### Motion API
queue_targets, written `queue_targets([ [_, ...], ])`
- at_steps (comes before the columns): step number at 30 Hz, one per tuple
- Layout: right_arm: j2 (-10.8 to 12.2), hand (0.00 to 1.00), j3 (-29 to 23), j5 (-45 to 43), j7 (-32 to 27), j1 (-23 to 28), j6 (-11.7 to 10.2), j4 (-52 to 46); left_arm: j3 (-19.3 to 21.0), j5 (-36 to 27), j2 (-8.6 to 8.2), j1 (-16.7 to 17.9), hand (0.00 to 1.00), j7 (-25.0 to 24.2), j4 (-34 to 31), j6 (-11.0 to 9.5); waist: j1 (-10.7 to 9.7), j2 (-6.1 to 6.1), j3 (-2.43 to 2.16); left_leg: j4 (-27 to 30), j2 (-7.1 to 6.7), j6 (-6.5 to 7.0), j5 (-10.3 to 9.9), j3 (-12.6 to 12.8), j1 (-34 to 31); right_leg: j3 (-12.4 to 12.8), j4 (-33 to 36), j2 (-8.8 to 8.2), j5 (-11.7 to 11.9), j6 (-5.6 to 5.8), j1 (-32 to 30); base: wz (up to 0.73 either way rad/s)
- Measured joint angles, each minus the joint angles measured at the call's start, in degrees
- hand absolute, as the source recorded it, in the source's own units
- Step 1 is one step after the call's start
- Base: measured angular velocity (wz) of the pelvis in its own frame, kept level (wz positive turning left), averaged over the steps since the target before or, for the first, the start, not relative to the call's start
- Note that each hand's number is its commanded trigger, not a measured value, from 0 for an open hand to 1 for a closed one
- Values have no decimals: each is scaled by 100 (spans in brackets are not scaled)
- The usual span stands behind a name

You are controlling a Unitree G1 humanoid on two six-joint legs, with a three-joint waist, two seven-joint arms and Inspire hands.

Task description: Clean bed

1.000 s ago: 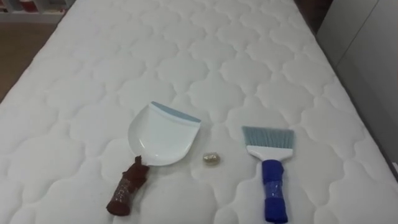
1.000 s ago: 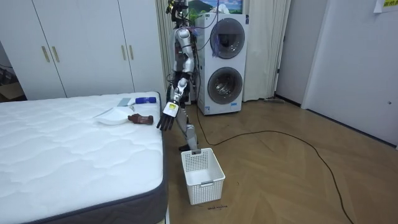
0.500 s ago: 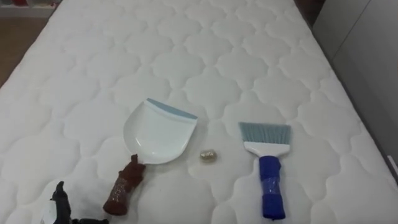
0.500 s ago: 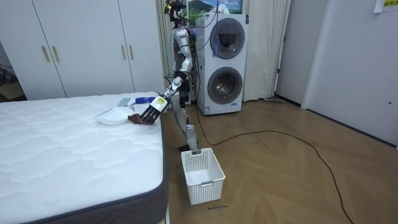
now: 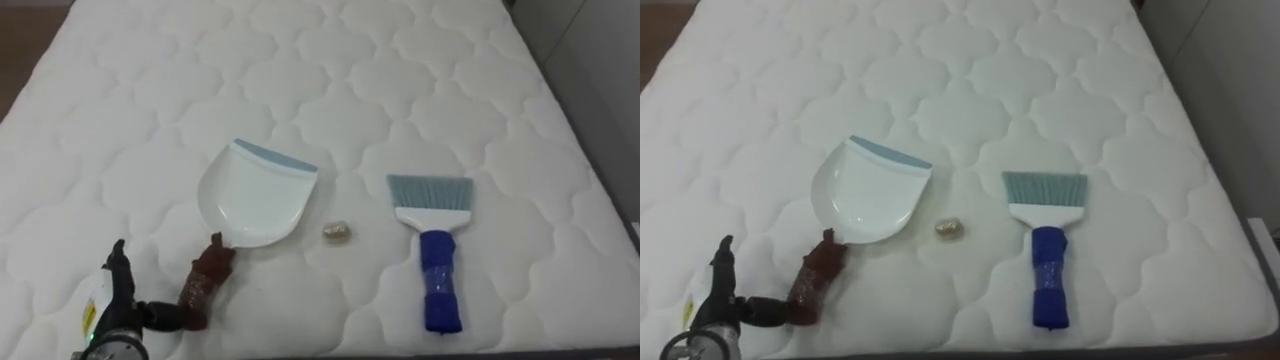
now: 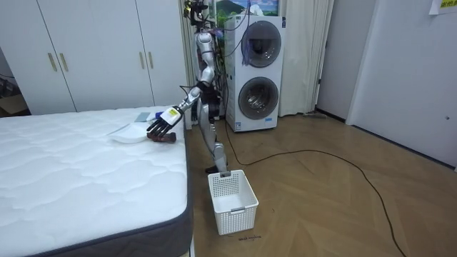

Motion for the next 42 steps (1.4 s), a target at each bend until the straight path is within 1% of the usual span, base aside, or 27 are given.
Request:
queue_targets([
  [3,7,0,134,308,-21,-66,-75,-1,-14,0,1,-228,0,0,339,-24,6,-39,18,-3,4,0,0,-4,-19,4,-11,-1,0,0,-37,0],
  [6,4,0,156,429,-27,-114,-81,-3,-21,-118,1,-345,0,0,510,-57,-2,-51,15,4,6,-2,1,-2,-168,11,-8,-21,5,-6,-187,0],
  [10,0,0,217,492,-86,-194,-128,1,-20,-229,8,-462,0,2,580,-60,-76,-47,12,46,6,-3,5,-6,-412,-1,-7,-25,22,-8,-411,2],
  [11,0,0,254,560,-102,-237,-137,19,-26,-231,8,-533,0,0,622,-59,-136,-37,18,105,3,-3,5,-23,-504,-30,-17,-37,25,-8,-452,13],
  [12,-1,0,332,622,-146,-259,-154,39,-26,-240,6,-600,0,-7,631,-60,-164,-29,12,134,-2,-3,5,-39,-560,-33,-16,-43,25,-7,-490,11],
  [16,-3,0,354,644,-200,-270,-208,43,-31,-438,6,-841,0,-5,647,-81,-205,-4,18,142,-2,-3,5,-43,-602,2,-19,-44,25,-7,-519,1],
  [18,-7,0,429,643,-257,-314,-297,61,-31,-459,7,-989,0,-1,804,-177,-254,32,30,143,-3,-3,5,-85,-604,18,-18,-48,25,-7,-521,0],
  [21,-19,0,581,671,-366,-360,-384,74,-133,-465,6,-1068,0,4,823,-195,-298,63,28,201,-5,-3,5,-99,-702,95,-2,-60,25,-7,-595,2],
  [22,-16,0,614,717,-387,-394,-387,77,-163,-460,4,-1102,0,3,824,-197,-323,62,36,389,-26,-5,3,-33,-853,261,-6,-93,29,-7,-613,15],
  [23,-9,0,631,759,-414,-407,-390,80,-197,-471,5,-1127,0,3,835,-199,-366,37,53,693,-78,-5,-9,48,-1042,465,-23,-137,38,-3,-596,53],
  [24,-17,0,669,831,-470,-437,-411,132,-296,-534,-9,-1213,0,-7,850,-210,-484,21,89,895,-184,2,-19,169,-1477,1021,-32,-222,43,8,-588,96],
  [25,-40,0,603,845,-488,-415,-417,219,-487,-567,-42,-1410,0,-18,852,-249,-495,66,95,295,-186,59,401,173,-1835,1177,51,-241,8,67,-700,95],
  [26,-2,0,545,841,-491,-411,-392,238,-564,-550,-18,-1510,0,-25,856,-301,-456,-6,140,226,-160,214,851,316,-1957,1191,191,-280,-91,187,-799,36],
  [27,23,0,544,854,-476,-425,-365,246,-642,-559,0,-1545,0,-4,857,-344,-236,-72,121,216,-134,227,957,610,-1954,1085,372,-339,-164,303,-1020,-30],
  [28,17,0,553,892,-477,-544,-360,252,-657,-598,22,-1547,0,5,919,-342,-179,-55,132,228,-124,229,955,618,-1955,902,355,-390,-113,358,-1134,-48],
  [29,13,0,561,910,-476,-603,-327,284,-665,-635,33,-1554,0,6,950,-342,-174,-39,142,239,-124,228,954,571,-1955,857,262,-399,-33,363,-1190,-37],
  [30,-28,0,592,1005,-490,-624,-304,274,-691,-794,36,-1591,0,12,1008,-334,-183,18,175,252,-120,206,938,457,-1952,760,49,-403,183,300,-1285,-21],
  [31,-65,0,622,1045,-506,-615,-306,264,-726,-852,28,-1615,0,13,1053,-332,-208,60,177,251,-105,199,934,459,-1952,702,57,-400,241,287,-1296,-19],
  [32,-96,0,728,1068,-543,-617,-278,239,-755,-952,25,-1647,0,10,1097,-329,-253,96,170,251,-86,191,929,486,-1950,646,104,-376,253,276,-1277,-16],
  [35,-85,0,825,1145,-571,-631,-154,239,-772,-1136,-10,-1817,0,7,1310,-327,-326,147,206,247,-49,161,911,514,-1909,652,247,-290,250,234,-1333,-16],
  [36,-83,0,864,1291,-551,-658,-109,240,-782,-1254,-10,-1870,0,-11,1372,-323,-329,146,207,247,0,122,883,528,-1911,642,359,-272,225,209,-1410,-19],
  [39,-86,0,907,1570,-501,-726,6,259,-774,-1447,-9,-2043,0,-82,1603,-256,-408,135,223,315,-6,116,880,528,-2051,660,656,-285,132,184,-1703,-10],
  [42,-87,0,1005,1805,-462,-738,82,277,-774,-1472,-9,-2052,0,-113,1762,-163,-429,118,231,403,2,110,881,608,-2156,694,905,-289,71,157,-1947,-10],
])
